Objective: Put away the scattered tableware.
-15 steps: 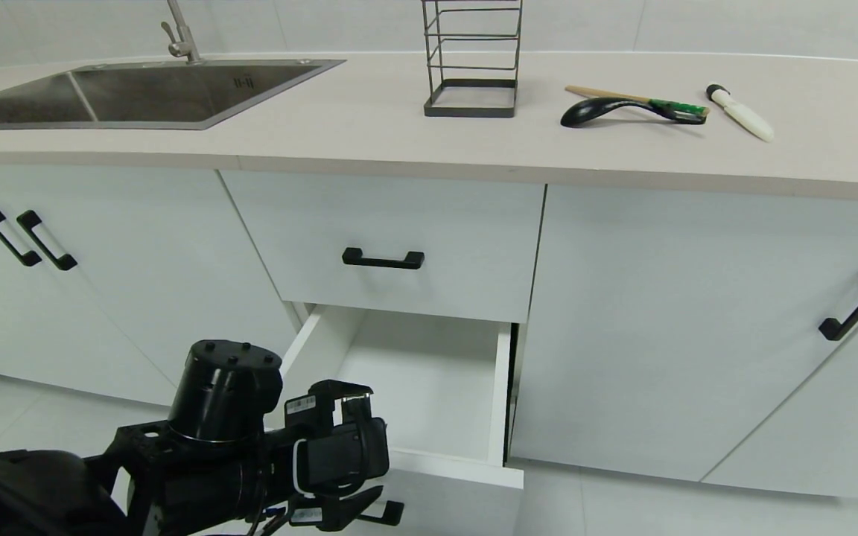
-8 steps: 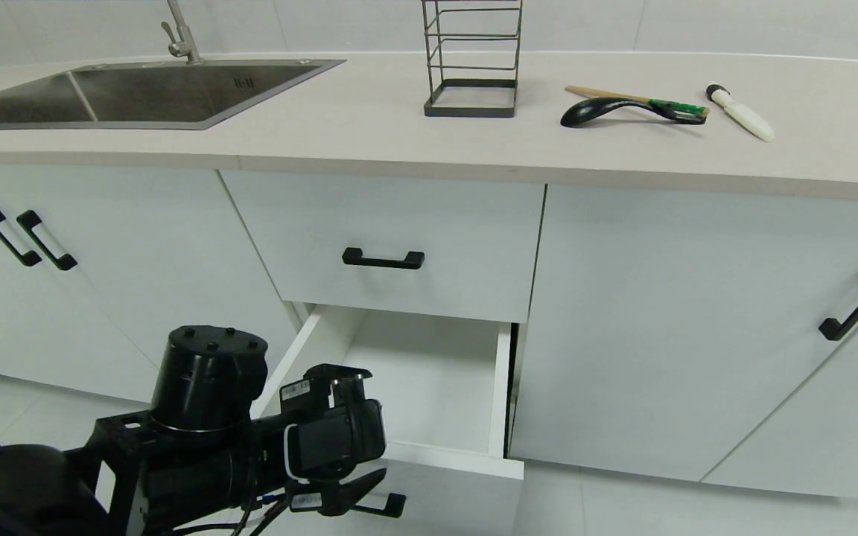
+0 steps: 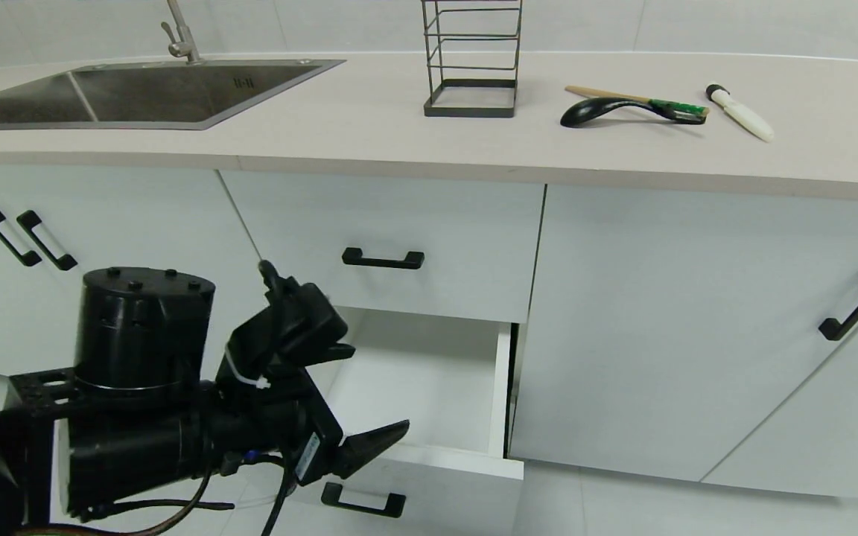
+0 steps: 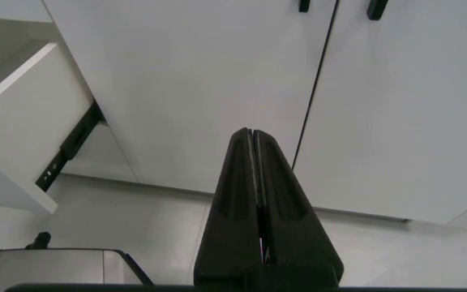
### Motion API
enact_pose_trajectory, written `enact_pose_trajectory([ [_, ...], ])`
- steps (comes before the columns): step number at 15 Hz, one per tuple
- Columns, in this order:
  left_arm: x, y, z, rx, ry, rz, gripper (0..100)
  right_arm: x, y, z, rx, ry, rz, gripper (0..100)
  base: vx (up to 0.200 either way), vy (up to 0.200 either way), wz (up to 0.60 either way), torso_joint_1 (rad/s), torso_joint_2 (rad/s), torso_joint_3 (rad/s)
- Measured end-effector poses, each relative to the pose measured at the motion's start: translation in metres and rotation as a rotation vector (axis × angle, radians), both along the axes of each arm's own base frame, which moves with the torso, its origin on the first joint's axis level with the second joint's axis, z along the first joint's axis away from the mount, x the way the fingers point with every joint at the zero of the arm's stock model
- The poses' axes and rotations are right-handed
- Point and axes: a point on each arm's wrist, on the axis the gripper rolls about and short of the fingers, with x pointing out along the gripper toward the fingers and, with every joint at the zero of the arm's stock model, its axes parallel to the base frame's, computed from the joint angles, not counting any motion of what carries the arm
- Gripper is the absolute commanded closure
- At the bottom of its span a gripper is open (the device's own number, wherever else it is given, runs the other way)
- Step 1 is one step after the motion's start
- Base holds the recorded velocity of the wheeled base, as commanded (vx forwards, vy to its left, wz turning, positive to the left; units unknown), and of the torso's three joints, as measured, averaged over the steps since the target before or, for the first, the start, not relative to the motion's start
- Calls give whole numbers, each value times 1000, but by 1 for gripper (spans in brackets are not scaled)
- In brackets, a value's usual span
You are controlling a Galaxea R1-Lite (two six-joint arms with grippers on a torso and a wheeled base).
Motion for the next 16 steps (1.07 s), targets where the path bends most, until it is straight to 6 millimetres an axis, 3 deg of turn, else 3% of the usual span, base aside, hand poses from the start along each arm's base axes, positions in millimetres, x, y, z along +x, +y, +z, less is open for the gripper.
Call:
enact_pose_trajectory([
  [3, -1, 15, 4, -154, 58, -181, 0, 0, 0, 0, 0, 0, 0, 100, 0, 0, 0, 0, 0, 0],
  [6, 8, 46, 3, -210, -130, -174, 0, 0, 0, 0, 0, 0, 0, 100, 0, 0, 0, 0, 0, 0],
  [8, 2, 60, -2, -235, -243, -140, 0, 0, 0, 0, 0, 0, 0, 100, 0, 0, 0, 0, 0, 0],
  [12, -34, 79, -11, -252, -304, -12, 0, 0, 0, 0, 0, 0, 1, 100, 0, 0, 0, 0, 0, 0],
  [16, -81, 98, -3, -265, -412, 82, 0, 0, 0, 0, 0, 0, 0, 100, 0, 0, 0, 0, 0, 0],
])
